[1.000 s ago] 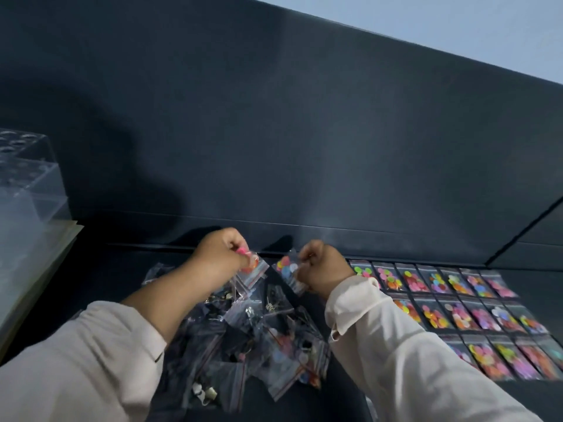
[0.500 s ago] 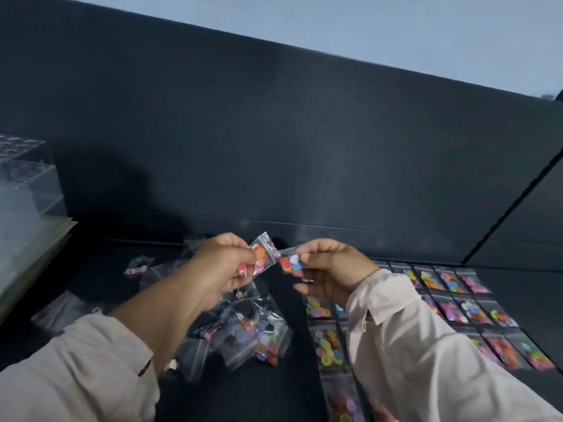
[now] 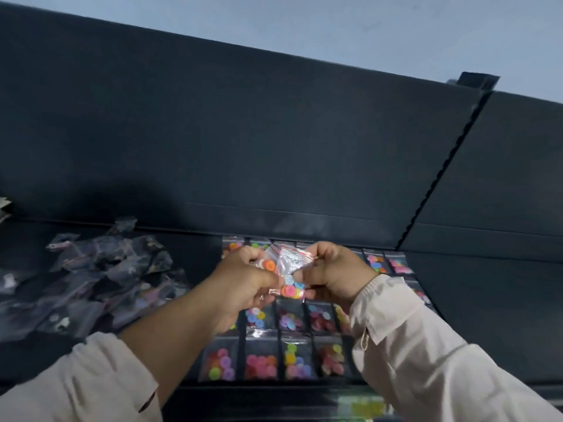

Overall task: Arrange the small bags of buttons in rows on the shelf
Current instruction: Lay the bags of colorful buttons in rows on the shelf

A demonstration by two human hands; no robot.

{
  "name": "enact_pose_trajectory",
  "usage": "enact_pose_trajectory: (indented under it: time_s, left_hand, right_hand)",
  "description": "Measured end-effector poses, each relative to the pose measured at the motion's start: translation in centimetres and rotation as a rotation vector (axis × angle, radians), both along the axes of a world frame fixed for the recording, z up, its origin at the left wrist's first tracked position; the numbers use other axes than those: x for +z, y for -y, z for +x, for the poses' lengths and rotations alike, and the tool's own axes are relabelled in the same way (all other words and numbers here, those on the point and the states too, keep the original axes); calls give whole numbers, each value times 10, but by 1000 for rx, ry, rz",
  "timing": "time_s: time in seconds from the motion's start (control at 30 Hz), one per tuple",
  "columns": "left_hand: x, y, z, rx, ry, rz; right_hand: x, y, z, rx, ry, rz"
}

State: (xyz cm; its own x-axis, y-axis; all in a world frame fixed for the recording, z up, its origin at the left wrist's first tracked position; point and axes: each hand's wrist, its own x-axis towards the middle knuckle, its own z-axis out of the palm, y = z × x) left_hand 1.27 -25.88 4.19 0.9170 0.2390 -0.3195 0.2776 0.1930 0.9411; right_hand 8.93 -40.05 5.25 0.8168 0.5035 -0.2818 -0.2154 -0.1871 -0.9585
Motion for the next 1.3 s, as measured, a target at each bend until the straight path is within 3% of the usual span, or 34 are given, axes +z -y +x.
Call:
enact_pose_trajectory:
  time_s: [0.1, 0.3, 0.57, 0.8, 1.3]
  left_hand:
    - [-8, 33, 1, 43, 11, -3]
    - [-14, 76, -5, 60, -43, -39]
    - [-15, 83, -11, 209, -147, -73]
    - [-22, 95, -14, 211, -175, -47]
    - [-25, 106, -18, 146, -137, 130]
  right_hand:
    - [-5, 35, -1, -21, -85, 74]
    - [-19, 97, 2, -53, -97, -23]
    - [-60, 147, 13, -88, -62, -408]
    - [-87, 148, 9, -58, 240, -674]
    - [-89, 140, -7, 50, 508, -738]
